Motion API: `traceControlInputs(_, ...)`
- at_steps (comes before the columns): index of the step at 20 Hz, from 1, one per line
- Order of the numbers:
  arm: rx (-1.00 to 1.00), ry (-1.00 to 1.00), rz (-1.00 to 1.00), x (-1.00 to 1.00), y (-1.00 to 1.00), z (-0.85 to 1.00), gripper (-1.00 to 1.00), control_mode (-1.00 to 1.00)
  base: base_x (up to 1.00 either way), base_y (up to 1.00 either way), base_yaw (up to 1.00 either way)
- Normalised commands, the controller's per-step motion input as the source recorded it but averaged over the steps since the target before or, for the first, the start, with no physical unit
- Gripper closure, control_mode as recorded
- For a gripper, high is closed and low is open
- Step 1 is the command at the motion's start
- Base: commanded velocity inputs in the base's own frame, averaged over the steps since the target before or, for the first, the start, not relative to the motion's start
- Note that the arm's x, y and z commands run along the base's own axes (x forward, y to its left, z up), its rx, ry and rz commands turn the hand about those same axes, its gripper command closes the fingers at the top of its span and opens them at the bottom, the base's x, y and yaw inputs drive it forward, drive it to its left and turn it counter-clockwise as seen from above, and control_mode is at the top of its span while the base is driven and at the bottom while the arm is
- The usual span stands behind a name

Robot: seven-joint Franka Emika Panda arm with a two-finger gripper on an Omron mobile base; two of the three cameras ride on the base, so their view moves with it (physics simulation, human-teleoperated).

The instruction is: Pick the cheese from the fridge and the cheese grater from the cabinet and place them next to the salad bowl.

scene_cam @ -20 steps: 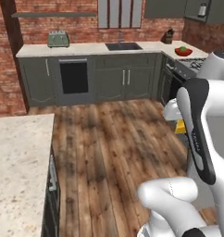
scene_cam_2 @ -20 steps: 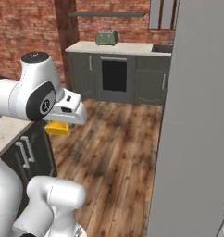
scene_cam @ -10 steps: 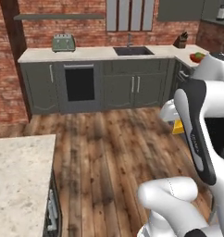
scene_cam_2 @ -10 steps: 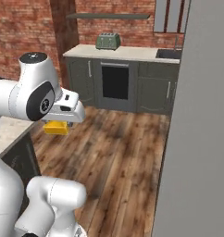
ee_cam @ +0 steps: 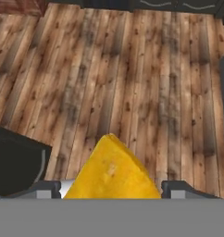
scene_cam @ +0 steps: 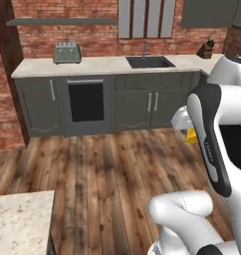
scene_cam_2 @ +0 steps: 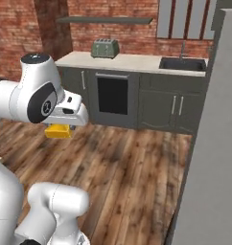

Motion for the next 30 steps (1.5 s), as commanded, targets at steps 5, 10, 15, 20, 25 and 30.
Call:
traceControlInputs(5,0.0,0.0,0.0,0.0,0.0,0.0,1.0,1.0,1.0,0.0,0.0)
traceControlInputs(10,0.0,0.0,0.0,0.0,0.0,0.0,1.0,1.0,1.0,-0.11,-0.03)
traceControlInputs(15,0.0,0.0,0.0,0.0,0.0,0.0,1.0,1.0,0.98,-0.13,-0.32)
traceControlInputs(20,0.0,0.0,0.0,0.0,0.0,0.0,1.0,1.0,0.67,-0.01,-0.55)
traceControlInputs(25,0.0,0.0,0.0,0.0,0.0,0.0,1.0,1.0,0.41,0.0,-0.66)
traceControlInputs(30,0.0,0.0,0.0,0.0,0.0,0.0,1.0,1.0,0.3,0.03,-0.71)
